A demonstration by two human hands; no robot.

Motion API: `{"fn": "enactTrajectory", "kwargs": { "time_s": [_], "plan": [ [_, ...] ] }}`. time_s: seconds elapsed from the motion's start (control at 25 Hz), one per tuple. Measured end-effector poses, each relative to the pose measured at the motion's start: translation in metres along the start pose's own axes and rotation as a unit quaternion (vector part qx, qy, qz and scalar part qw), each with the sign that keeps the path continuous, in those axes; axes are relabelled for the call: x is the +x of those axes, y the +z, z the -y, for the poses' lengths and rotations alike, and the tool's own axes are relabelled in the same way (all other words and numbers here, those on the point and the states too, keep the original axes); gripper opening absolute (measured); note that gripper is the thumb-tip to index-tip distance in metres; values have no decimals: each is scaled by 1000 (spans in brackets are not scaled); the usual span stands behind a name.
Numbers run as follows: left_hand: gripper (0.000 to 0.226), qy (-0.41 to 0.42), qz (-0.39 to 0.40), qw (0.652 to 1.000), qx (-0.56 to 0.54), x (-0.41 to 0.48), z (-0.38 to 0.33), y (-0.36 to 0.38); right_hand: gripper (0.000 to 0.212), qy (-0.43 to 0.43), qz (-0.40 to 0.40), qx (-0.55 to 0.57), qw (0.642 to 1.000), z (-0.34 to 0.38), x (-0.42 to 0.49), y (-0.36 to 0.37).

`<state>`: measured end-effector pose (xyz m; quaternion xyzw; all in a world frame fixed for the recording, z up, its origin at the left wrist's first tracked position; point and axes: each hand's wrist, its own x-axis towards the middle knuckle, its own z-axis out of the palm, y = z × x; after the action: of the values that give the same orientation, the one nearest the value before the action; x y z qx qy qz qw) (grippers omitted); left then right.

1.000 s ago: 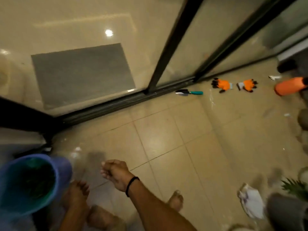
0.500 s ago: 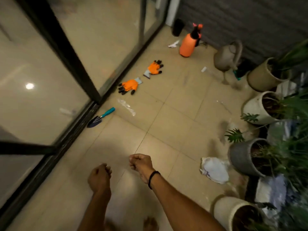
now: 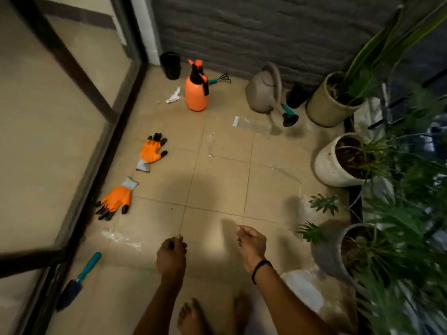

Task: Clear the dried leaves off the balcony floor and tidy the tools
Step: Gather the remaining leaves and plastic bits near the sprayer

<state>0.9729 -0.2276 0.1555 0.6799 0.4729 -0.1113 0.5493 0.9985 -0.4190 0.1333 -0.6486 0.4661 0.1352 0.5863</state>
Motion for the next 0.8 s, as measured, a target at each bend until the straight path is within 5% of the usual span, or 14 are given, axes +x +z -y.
{"fn": "enactTrajectory", "kwargs": {
  "time_s": [0.2, 0.44, 0.8],
  "plan": [
    [23, 10, 25, 998, 55, 57, -79, 98, 8, -29, -54, -5, 998, 80, 108, 19],
    [16, 5, 3, 993, 115, 195, -124, 215, 25, -103, -13, -108, 989, 147, 280, 108],
    [18, 0, -49, 995, 92, 364, -103, 313, 27, -233, 21, -252, 939, 111, 475, 230]
  ]
}}
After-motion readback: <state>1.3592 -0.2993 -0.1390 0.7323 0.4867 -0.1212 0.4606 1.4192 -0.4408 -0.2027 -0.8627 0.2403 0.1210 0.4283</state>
